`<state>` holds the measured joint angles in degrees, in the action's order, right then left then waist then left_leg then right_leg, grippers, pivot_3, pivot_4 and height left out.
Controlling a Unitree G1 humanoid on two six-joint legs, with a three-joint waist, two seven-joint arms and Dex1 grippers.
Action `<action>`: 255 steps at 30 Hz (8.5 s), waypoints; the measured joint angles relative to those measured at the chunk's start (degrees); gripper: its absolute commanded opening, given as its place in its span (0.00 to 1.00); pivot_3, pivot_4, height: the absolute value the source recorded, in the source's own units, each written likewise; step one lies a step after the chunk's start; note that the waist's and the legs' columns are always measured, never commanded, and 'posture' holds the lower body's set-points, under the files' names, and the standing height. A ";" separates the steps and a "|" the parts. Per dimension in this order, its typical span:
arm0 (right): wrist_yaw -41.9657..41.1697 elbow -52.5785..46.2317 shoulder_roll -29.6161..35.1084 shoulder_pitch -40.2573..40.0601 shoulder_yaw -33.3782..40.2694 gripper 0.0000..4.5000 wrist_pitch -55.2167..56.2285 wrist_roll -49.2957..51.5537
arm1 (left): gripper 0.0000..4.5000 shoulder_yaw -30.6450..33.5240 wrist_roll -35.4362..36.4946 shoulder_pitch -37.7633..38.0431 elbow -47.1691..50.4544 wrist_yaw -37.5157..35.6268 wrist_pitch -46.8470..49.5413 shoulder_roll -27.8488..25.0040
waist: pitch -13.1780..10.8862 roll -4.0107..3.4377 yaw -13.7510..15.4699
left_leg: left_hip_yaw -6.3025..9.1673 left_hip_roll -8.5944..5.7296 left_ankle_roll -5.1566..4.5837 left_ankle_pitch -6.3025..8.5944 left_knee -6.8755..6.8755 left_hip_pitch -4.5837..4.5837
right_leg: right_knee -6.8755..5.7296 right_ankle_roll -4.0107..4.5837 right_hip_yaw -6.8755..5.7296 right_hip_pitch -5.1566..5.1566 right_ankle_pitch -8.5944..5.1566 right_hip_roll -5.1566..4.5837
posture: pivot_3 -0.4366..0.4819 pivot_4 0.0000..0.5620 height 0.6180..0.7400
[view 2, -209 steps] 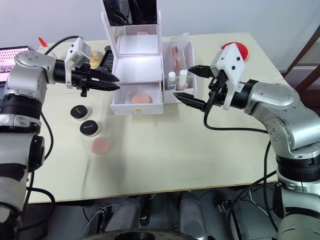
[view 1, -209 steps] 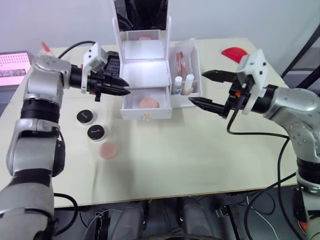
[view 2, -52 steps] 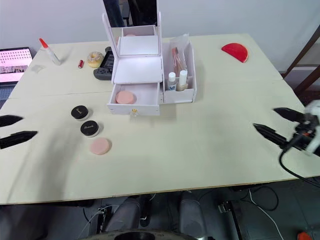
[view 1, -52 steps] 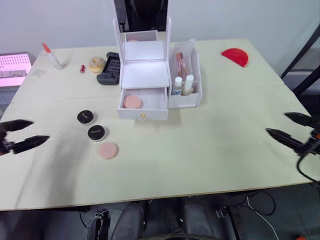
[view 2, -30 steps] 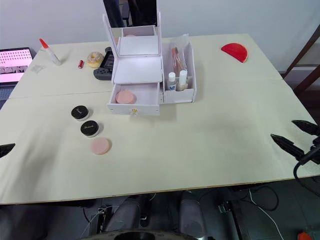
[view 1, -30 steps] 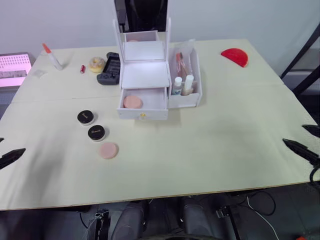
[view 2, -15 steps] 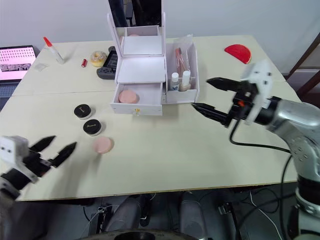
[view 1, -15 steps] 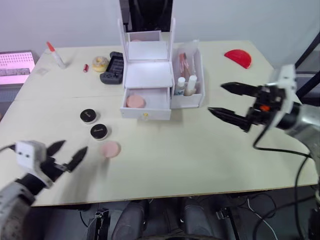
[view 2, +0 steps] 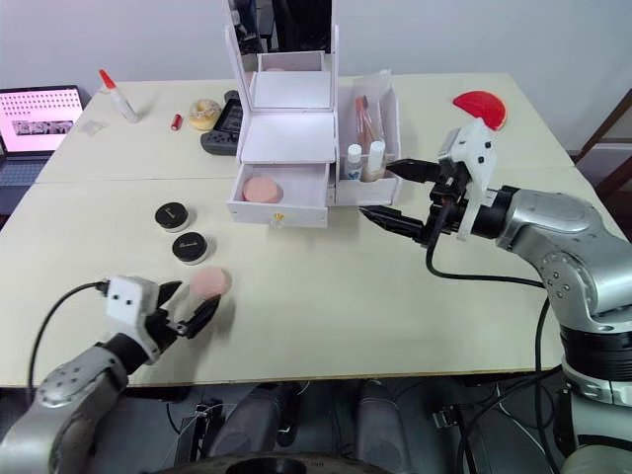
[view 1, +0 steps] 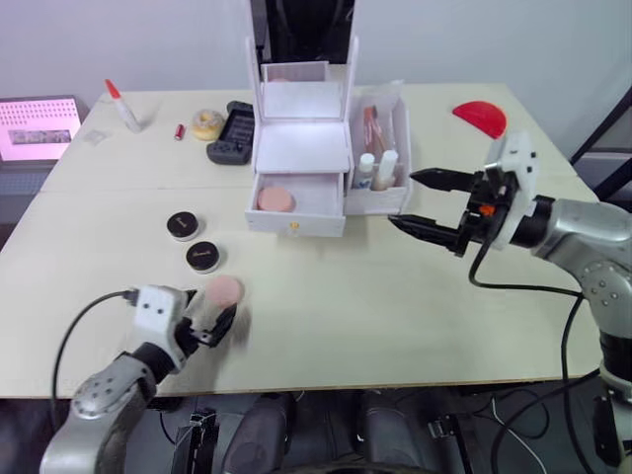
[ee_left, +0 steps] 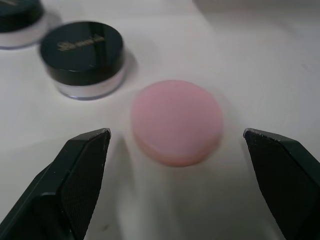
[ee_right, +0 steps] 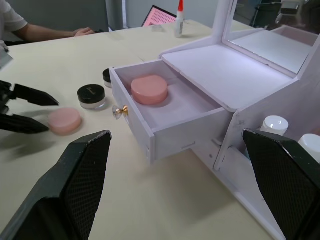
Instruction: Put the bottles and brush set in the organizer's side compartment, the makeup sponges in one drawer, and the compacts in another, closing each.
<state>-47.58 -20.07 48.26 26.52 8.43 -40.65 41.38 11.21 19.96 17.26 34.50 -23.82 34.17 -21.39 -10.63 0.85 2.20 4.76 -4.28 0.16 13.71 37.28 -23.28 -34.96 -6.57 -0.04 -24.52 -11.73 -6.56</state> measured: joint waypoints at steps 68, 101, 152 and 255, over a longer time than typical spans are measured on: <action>-3.52 -4.40 -0.86 2.54 1.00 1.00 -0.63 0.61 | 0.59 -23.68 2.16 -75.97 -60.16 -49.01 -10.42 -9.56 | -0.22 0.08 -2.07 | 0.06 0.01 0.02 -0.04 -0.20 -0.12 | 0.00 -0.28 -0.09 -0.19 0.13 0.05 | 0.48 0.27 0.98; 0.42 -6.59 0.07 1.22 2.14 1.00 -2.20 2.57 | 1.00 -20.89 -5.60 -81.41 -70.20 -54.45 -14.38 -7.21 | -0.25 0.14 -1.67 | 0.07 -0.01 0.02 -0.04 -0.14 -0.13 | -0.10 -0.31 -0.11 -0.20 0.14 0.04 | 0.48 0.27 0.98; 2.13 -7.86 1.99 -0.53 2.56 1.00 -2.80 2.77 | 0.01 -16.65 -6.97 -69.20 -62.93 -32.22 -13.61 -3.57 | -0.27 0.12 -1.47 | 0.08 -0.04 0.03 -0.04 -0.05 -0.11 | -0.16 -0.32 -0.10 -0.16 0.14 0.00 | 0.48 0.27 0.98; -11.96 18.43 4.98 -40.68 34.27 1.00 18.63 -11.34 | 0.99 34.68 7.07 -6.96 -33.55 -35.62 -5.93 -33.11 | -0.24 -0.02 -2.79 | 0.89 -0.59 -0.03 -0.05 -0.28 -0.14 | -0.28 -0.51 -1.76 0.53 -0.70 -1.64 | 0.48 0.27 0.98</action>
<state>-59.54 -1.64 53.24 -14.16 42.70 -22.02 30.04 45.89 27.03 10.30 0.95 -59.45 28.24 -54.49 -10.86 0.82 -0.59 5.65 -4.87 0.14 13.66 37.00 -23.42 -35.24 -7.08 -1.80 -23.99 -12.43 -8.21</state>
